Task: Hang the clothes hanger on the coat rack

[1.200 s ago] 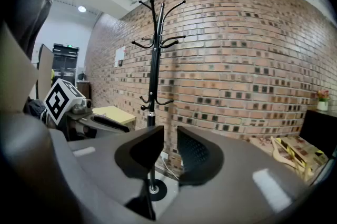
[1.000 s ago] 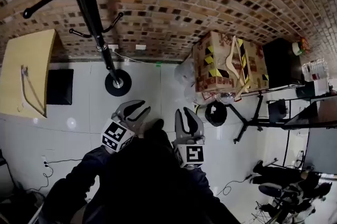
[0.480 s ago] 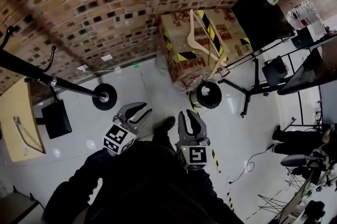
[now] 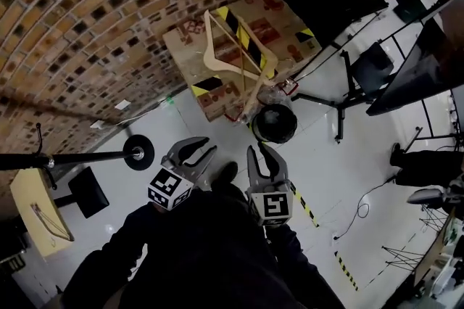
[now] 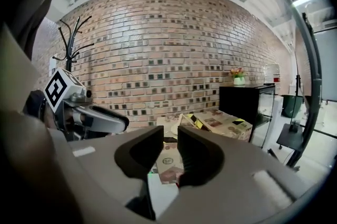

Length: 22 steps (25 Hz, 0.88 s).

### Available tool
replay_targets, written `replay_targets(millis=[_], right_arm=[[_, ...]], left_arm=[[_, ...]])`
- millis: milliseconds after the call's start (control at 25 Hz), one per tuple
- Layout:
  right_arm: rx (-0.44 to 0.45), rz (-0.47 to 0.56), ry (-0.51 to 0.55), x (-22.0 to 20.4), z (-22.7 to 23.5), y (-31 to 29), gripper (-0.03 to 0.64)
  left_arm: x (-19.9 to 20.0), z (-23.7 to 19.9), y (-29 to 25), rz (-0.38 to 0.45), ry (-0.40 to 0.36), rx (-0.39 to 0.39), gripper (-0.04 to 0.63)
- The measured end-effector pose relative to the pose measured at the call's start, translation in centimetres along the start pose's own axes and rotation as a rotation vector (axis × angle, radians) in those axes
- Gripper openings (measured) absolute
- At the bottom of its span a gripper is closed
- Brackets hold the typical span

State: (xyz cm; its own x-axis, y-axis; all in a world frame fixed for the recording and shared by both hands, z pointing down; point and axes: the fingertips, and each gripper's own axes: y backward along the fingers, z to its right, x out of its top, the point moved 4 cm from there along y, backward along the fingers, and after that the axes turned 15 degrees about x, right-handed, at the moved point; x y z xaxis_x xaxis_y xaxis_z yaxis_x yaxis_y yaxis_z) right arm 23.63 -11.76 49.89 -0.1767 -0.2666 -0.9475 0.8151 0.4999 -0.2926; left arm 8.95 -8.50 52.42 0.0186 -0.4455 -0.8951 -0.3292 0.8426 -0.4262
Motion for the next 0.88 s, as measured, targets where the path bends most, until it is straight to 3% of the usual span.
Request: replay_targets(millis=[280,480,600,680,880], right_arm=[[-0.061,-0.016,-0.102,-1.2,6.8,-0.4,0.101],[-0.093,-0.060,-0.203,-3.0,10.0,-3.5,0.120],[-0.102,-0.109,-0.250,-3.9,11.6,-6.3,0.129],[-0.106,-0.129,-0.304,-4.8,12.7,-8.4,0.141],[-0.114,-0.116,-0.508,-7.1,15.0,-13.2,0.141]], left_arm=[[2.9,1.0,-7.1,-0.050,-0.044,-0.091,0.107],[4.2,-1.1,-11.8,-0.115,-0.107,-0.156,0.107],[4.5,-2.9,-15.2,-0.139,-0.086,-0.208,0.107],[4.8,-4.0,-17.1,-0.163,-0.066,-0.252,0.107],[5.8,-6.6,-20.7,-0.207,-0.115,-0.359,0.107]])
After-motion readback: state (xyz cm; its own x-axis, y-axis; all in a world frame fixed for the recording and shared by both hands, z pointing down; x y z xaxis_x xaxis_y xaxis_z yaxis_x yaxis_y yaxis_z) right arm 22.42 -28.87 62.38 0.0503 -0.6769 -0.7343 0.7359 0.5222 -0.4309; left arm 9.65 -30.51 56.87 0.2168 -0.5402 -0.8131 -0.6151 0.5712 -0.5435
